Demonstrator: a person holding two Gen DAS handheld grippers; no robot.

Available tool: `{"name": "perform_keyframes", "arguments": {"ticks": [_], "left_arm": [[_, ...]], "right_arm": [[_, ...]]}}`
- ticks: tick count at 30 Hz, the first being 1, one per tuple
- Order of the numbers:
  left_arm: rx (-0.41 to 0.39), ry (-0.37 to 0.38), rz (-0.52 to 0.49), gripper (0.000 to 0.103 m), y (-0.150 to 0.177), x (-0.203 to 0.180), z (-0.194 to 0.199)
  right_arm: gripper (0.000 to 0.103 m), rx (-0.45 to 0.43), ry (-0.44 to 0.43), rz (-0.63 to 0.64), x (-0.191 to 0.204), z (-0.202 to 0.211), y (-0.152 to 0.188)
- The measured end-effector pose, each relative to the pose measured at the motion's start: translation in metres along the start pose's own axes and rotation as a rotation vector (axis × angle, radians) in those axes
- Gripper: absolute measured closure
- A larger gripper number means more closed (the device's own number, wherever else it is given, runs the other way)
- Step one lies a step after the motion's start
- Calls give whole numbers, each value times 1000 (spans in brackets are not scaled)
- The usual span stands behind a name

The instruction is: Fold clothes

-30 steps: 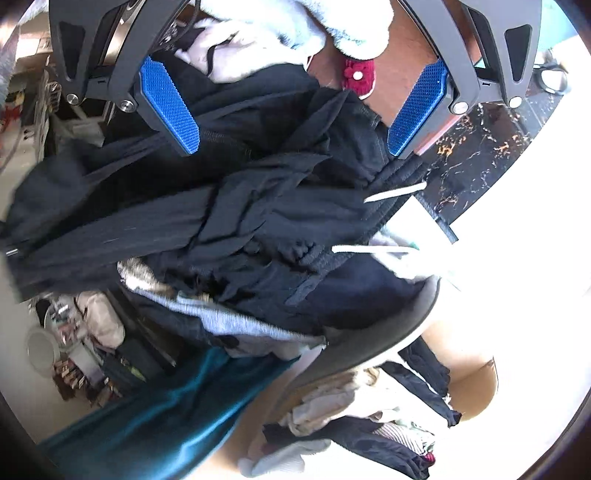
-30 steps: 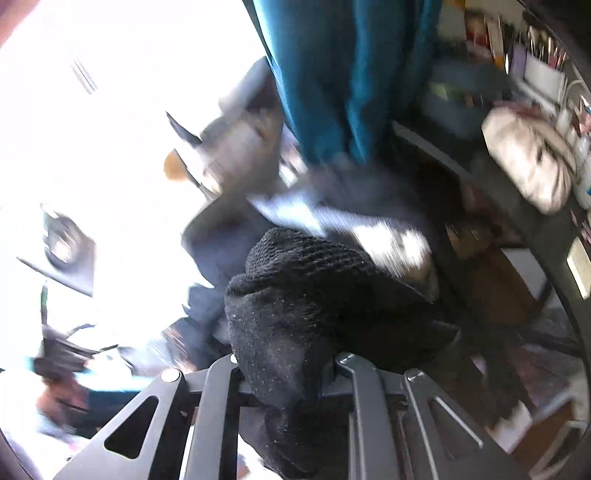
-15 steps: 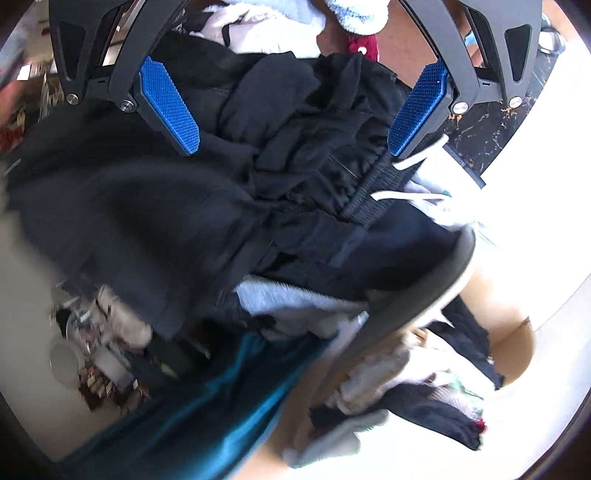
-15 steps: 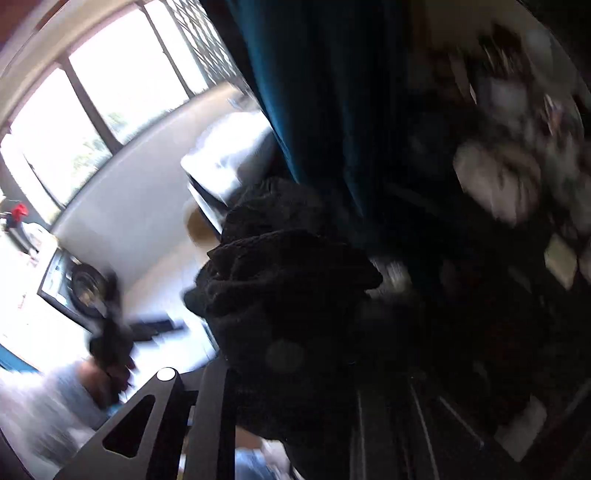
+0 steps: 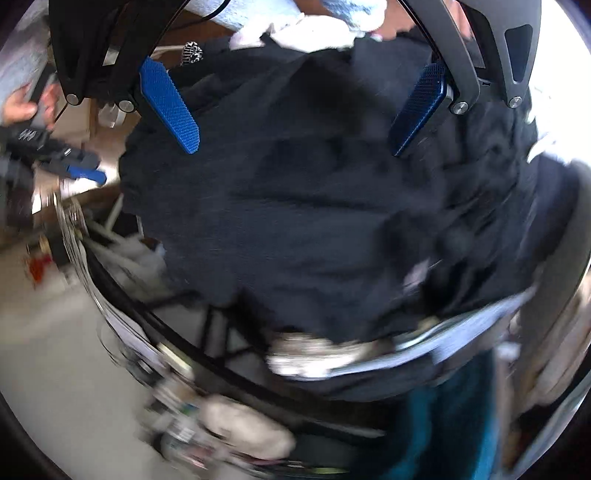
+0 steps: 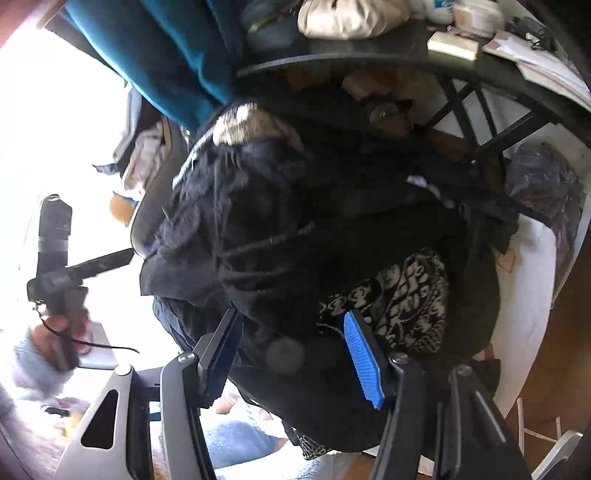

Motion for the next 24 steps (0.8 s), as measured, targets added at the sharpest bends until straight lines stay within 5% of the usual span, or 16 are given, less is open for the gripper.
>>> {"name": "perform_keyframes", "arguments": {"ticks": [7,9,10,11,13,16,20,24], "left_arm": [[68,75,-189,1,1,-61,-41],[89,65,-214,22,4,-68,-45],[101,48,-218,59,5,-69,-44],[110,38,-210,82,6,-70,-42],[116,50,-147,93,3,-68,-32],[76,106,-67,96,-12,-73,-9],[17,225,-99,96,-24,-113,16],[56,338,-116,96,-3,-161,-9]], "right_arm": [[40,-77,-28,-81,-13,13,-26],[40,-80,-24,-105,-19,11,-28],[40,-83,-24,-113,-20,11,-30],[40,-86,-27,-119,-19,11,-30],[40,-94,-38,-123,-17,12,-33],[40,-98,-58,-127,-13,13,-37],[40,-108,-106,-132,-5,18,-49],[40,-121,-103,-142,-9,24,-61]]}}
Point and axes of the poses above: each gripper's, at about its wrist camera, not at the fingertips, and z roughly against the way its jaws point, x to its left, y to its underside, the point moved 10 cm from there along -z, roughly the way its jaws point, and after that the axes turned 11 degrees about -x, right-handed, at the moved point
